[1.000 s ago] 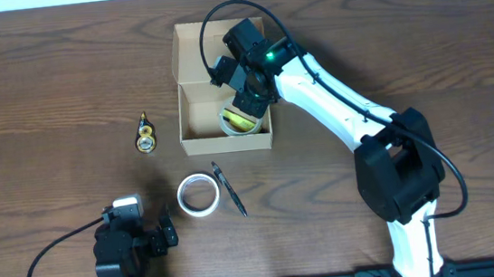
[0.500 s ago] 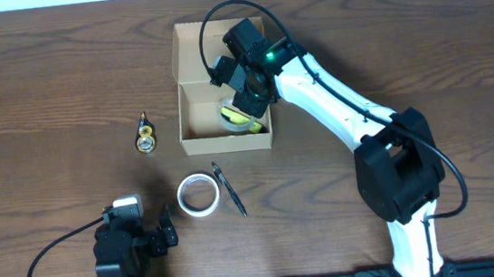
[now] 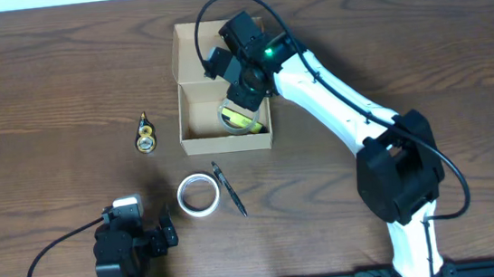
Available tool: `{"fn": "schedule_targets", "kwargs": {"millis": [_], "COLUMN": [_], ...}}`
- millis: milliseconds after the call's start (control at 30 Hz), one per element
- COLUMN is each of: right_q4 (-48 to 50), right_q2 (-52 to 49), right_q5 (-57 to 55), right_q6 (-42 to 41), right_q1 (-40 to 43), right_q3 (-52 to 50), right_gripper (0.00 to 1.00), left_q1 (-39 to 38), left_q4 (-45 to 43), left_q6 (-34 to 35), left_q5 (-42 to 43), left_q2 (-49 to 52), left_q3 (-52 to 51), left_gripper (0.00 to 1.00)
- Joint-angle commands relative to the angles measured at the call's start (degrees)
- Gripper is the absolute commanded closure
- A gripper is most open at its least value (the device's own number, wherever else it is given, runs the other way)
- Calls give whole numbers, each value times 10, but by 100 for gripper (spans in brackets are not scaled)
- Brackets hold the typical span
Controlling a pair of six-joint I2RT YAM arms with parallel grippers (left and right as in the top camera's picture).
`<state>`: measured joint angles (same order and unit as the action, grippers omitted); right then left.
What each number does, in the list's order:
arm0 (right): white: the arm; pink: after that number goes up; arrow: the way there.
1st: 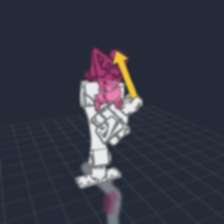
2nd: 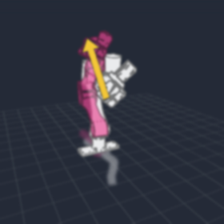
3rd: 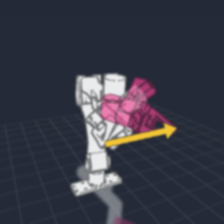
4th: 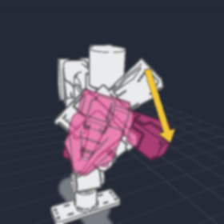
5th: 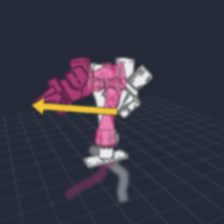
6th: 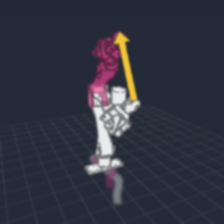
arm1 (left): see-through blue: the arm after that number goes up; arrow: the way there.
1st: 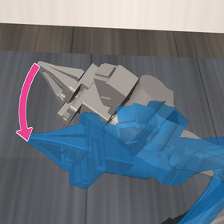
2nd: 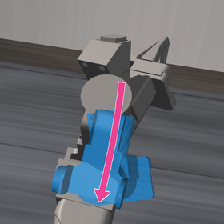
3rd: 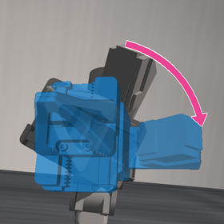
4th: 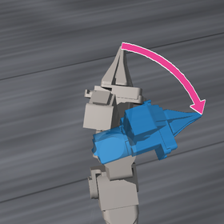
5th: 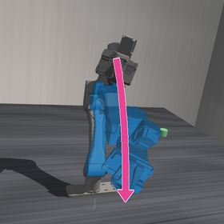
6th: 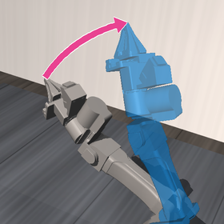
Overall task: Pack container
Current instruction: 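Lift the clear tape roll into the box and release it, then move the right gripper to the black pen and grasp it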
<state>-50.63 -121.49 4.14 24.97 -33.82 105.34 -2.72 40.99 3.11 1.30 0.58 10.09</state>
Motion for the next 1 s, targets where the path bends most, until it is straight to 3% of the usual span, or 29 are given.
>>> {"fn": "schedule_targets", "kwargs": {"millis": [0, 67, 133, 233, 300, 567, 967], "right_q4": [-15, -37, -62, -120, -166, -304, -133], "right_q2": [52, 83, 114, 165, 203, 257, 257], "right_q5": [6, 6, 6, 14, 25, 30, 11], "right_q6": [-3, -23, -37, -64, -87, -184, -346], "right_q1": [-15, -22, -28, -42, -59, -121, -203], "right_q3": [28, 35, 35, 35, 35, 4, -250], "right_gripper": [68, 66, 57, 13, 1, 1, 1], "left_q1": [2, 2, 2, 2, 2, 2, 2], "left_q4": [3, 3, 3, 3, 3, 3, 3], "left_q6": [-4, -4, -4, -4, -4, -4, -4], "left_q5": [-4, -4, -4, -4, -4, -4, -4], "left_q2": [-4, -4, -4, -4, -4, -4, -4], "left_q3": [-9, -9, -9, -9, -9, -9, -9], "left_gripper": [5, 5, 5, 5, 4, 5, 5]}}
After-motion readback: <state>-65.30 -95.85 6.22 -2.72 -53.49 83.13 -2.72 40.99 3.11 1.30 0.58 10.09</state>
